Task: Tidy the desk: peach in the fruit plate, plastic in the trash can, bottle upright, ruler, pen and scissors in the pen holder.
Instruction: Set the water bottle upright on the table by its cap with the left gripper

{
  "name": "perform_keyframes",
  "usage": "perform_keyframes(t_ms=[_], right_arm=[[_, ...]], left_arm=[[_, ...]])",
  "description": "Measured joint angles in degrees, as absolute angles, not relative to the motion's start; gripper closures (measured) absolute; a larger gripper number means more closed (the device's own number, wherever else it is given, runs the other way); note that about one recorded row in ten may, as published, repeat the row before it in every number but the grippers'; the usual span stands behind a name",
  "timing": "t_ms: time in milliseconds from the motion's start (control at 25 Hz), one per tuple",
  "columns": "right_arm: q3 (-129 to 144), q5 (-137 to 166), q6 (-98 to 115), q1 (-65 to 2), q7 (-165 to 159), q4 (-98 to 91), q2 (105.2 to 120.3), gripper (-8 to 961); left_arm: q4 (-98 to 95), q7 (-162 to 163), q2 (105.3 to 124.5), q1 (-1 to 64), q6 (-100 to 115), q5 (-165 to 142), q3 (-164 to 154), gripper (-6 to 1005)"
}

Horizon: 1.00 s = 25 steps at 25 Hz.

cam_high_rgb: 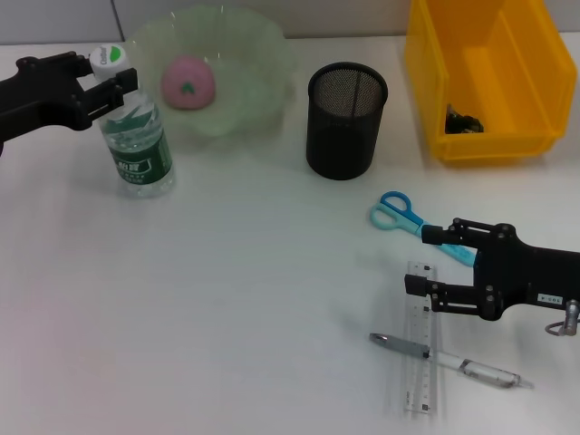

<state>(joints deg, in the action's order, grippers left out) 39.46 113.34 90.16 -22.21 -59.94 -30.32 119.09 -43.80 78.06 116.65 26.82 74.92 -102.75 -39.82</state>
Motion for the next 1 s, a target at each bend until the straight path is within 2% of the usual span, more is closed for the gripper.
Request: perform_keyframes(t_ms=[1000], right_arm=[[39.4, 113.2, 90.4, -22.2, -59.9, -30.3, 119.09, 194]], left_arm=[[-43.7, 77.4, 117.02, 27.2, 73.6, -102.7, -39.8, 489]])
